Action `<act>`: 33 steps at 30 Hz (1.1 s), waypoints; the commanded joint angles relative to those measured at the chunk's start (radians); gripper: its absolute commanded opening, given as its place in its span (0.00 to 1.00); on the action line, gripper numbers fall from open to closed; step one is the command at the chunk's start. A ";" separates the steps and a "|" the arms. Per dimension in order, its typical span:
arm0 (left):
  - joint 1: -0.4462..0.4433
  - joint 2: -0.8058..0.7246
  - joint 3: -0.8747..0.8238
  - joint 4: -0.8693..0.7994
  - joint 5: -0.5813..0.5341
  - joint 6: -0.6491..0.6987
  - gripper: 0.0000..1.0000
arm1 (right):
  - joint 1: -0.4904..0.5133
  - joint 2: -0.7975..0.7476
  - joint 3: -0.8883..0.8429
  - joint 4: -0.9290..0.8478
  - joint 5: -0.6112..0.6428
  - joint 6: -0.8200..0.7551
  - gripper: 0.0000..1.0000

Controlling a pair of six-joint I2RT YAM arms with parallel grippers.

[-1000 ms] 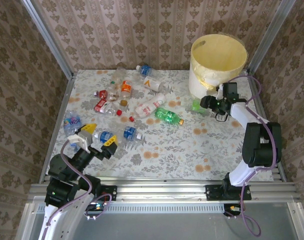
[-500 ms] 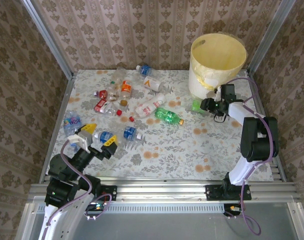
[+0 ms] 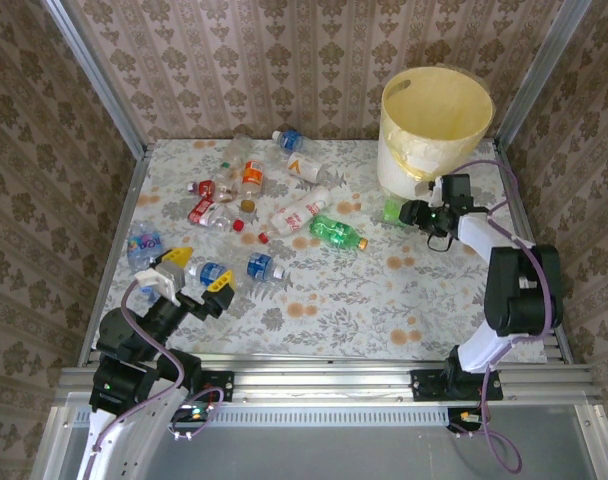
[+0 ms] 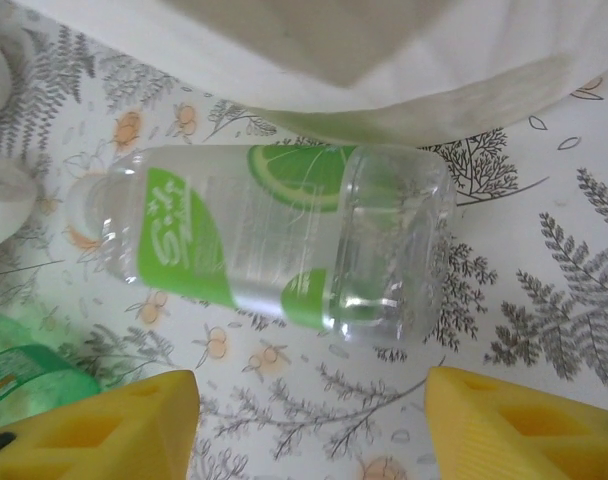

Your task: Throw the plastic bottles in the bin

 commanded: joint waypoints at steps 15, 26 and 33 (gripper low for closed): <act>0.007 0.005 0.020 -0.026 0.000 -0.003 1.00 | -0.019 -0.163 -0.128 0.046 0.037 0.003 0.54; 0.007 0.004 0.019 -0.027 0.000 -0.006 1.00 | -0.061 0.031 -0.050 0.152 -0.033 0.015 0.49; 0.007 0.004 0.019 -0.027 0.000 -0.004 1.00 | -0.061 0.075 -0.014 0.174 -0.048 0.025 0.49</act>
